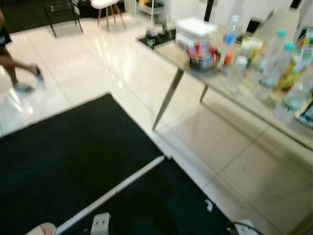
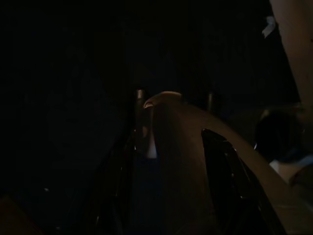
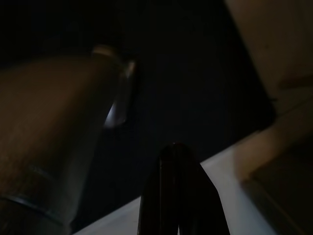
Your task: Restocking fridge
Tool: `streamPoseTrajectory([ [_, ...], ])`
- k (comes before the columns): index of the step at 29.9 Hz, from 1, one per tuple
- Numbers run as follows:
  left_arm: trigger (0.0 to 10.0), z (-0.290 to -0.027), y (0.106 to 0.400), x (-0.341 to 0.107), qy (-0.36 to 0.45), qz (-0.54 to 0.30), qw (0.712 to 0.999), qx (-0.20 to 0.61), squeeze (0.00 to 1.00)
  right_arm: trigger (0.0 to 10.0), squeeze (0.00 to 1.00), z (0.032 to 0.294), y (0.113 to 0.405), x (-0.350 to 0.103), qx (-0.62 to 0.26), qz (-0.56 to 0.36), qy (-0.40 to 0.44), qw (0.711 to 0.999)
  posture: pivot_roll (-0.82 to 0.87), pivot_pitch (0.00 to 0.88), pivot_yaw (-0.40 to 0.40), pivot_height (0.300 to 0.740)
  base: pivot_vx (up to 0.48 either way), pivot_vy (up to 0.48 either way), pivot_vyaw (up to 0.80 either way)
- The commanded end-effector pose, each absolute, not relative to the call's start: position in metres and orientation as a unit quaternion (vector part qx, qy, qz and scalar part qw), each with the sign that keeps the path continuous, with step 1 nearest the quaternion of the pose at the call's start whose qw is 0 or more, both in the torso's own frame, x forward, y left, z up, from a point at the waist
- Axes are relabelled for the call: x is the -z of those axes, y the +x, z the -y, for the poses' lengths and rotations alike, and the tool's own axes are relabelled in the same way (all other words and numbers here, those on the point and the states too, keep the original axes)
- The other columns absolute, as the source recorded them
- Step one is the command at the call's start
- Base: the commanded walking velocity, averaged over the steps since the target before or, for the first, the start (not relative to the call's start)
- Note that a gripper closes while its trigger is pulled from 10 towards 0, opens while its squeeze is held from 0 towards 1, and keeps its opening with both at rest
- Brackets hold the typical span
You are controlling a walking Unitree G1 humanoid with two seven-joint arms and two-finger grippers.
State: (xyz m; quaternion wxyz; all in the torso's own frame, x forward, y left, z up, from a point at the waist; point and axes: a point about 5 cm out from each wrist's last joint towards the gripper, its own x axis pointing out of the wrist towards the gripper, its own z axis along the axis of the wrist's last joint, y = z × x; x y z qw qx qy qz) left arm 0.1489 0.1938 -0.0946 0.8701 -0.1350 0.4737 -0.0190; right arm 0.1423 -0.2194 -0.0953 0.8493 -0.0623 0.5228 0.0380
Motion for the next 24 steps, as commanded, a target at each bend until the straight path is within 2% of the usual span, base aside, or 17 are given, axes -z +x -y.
streamPoseTrajectory([
  [1,10.0,-0.1914,0.1432,0.0972,-0.134,-0.484,0.864,0.021,0.00,10.0,0.00,0.2251,0.1353,0.0968,-0.035,-0.534,-0.071,0.842,-0.03,0.122,-0.011,0.740,0.259,0.000,0.00],
  [9,10.0,-0.1922,0.1443,0.0967,-0.133,-0.483,0.865,0.023,0.00,10.0,0.00,0.2242,0.1343,0.0974,-0.034,-0.537,-0.067,0.840,-0.04,0.119,-0.010,0.740,0.260,0.000,0.00],
  [24,10.0,-0.1930,0.1437,0.0967,-0.130,-0.484,0.865,0.025,0.00,10.0,0.00,0.2258,0.1341,0.0972,-0.037,-0.540,-0.076,0.837,-0.03,0.109,-0.019,0.740,0.260,0.000,-0.74],
])
